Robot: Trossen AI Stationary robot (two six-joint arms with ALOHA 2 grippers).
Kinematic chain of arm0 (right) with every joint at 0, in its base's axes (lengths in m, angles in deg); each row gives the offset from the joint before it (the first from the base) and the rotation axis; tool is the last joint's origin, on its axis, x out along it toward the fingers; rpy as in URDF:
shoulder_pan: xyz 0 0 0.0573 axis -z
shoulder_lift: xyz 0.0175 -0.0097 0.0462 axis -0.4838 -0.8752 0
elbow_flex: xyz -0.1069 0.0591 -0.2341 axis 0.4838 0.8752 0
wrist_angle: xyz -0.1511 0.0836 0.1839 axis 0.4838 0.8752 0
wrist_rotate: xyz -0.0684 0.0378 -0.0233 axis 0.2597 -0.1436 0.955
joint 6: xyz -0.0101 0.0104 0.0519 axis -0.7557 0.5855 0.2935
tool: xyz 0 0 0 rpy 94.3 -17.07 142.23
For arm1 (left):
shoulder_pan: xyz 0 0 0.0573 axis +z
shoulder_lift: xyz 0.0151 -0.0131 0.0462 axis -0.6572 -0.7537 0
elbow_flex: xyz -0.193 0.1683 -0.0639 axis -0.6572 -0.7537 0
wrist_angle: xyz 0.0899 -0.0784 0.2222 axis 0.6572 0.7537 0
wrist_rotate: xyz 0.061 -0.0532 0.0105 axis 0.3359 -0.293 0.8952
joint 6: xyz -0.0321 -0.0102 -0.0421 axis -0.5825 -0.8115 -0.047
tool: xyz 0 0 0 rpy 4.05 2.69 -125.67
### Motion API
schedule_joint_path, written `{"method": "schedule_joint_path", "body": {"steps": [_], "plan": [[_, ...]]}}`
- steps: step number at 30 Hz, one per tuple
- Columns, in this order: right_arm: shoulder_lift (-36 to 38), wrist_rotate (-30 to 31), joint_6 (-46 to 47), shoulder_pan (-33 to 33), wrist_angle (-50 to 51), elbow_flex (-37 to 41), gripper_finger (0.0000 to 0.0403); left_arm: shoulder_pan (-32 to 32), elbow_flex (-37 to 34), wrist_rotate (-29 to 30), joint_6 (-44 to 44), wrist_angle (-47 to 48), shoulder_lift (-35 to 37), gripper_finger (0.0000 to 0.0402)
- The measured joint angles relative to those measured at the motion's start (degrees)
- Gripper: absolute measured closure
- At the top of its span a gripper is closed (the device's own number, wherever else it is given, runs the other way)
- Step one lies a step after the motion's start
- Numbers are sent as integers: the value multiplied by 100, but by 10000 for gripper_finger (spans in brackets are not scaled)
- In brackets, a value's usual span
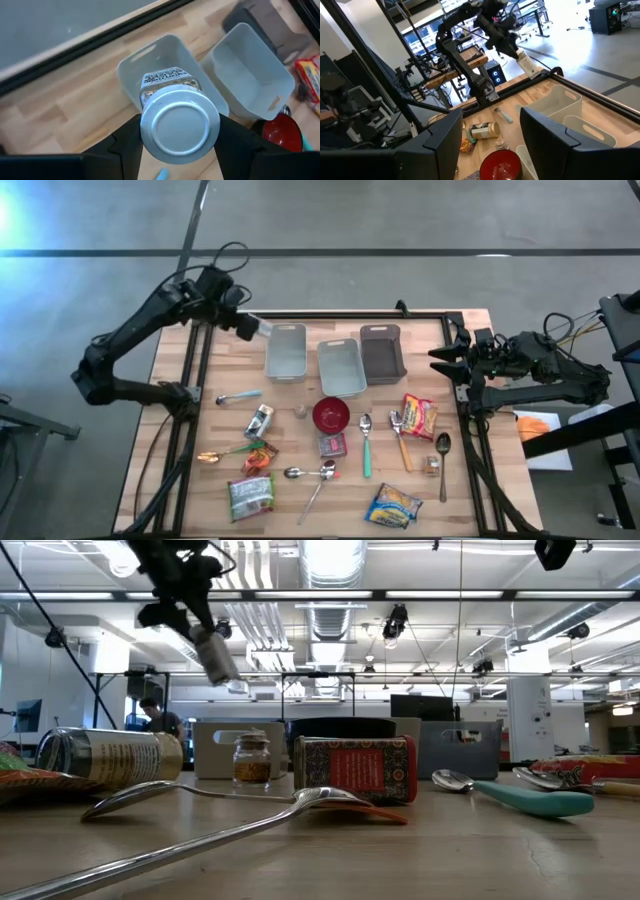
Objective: Pick & Place Food Item
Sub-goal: Put the white seasoning bottle into the left white bin
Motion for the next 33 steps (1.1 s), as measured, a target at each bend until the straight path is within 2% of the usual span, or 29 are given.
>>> {"method": "schedule_joint_path", "body": {"steps": [8, 13, 25, 33], "plan": [[0, 0, 0, 0, 2, 0, 207, -24, 764, 434, 528, 507, -1214, 209], [0, 0, 0, 0, 4, 0, 207, -114, 1076, 467, 759, 705, -1877, 209], [-2, 0, 0, 0, 7, 0, 207, -553, 1323, 614, 662, 588, -2443, 209], [-2, 0, 0, 0, 6, 0, 207, -583, 1324, 725, 658, 504, -2801, 209]]}}
